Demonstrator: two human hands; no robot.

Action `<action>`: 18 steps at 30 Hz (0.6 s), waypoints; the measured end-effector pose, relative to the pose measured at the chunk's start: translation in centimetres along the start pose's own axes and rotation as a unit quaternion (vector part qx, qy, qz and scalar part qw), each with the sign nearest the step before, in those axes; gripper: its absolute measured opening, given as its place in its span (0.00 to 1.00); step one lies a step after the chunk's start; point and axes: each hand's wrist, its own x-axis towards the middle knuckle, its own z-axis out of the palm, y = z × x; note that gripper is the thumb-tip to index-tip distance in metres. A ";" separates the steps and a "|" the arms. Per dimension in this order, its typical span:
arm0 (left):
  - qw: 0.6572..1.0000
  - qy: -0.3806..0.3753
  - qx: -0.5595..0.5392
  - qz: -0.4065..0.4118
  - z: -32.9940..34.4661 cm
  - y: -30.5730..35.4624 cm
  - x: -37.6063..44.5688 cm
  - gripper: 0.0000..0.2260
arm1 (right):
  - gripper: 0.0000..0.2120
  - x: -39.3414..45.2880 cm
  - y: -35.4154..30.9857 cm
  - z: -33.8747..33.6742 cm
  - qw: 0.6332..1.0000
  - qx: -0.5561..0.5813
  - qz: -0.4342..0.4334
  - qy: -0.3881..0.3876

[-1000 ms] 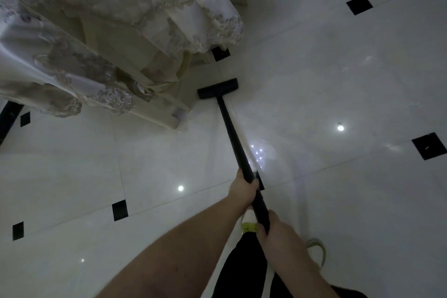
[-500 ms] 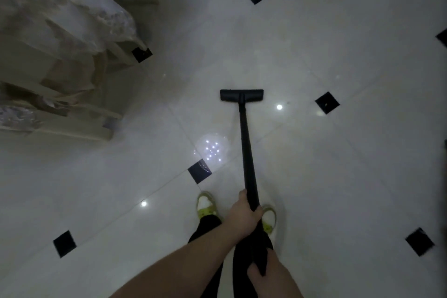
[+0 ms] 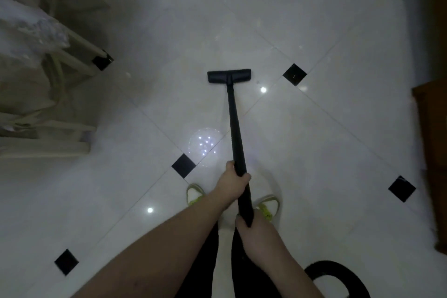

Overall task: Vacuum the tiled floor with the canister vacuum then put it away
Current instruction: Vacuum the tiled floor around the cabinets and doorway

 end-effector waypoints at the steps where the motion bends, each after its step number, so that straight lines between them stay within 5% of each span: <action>1: 1.000 0.001 -0.016 -0.004 -0.1 0.6 0.5 0.25 | 0.14 0.6 0.2 -0.3 1.000 0.011 -0.002 0.003; 12: 0.985 -0.020 -0.155 -0.076 0.1 4.7 3.3 0.17 | 0.13 1.2 -1.9 -2.5 0.999 0.003 -0.021 0.041; 18: 0.991 0.021 -0.112 -0.073 3.3 1.4 2.1 0.15 | 0.11 -3.0 2.0 -2.1 0.999 0.013 -0.026 0.023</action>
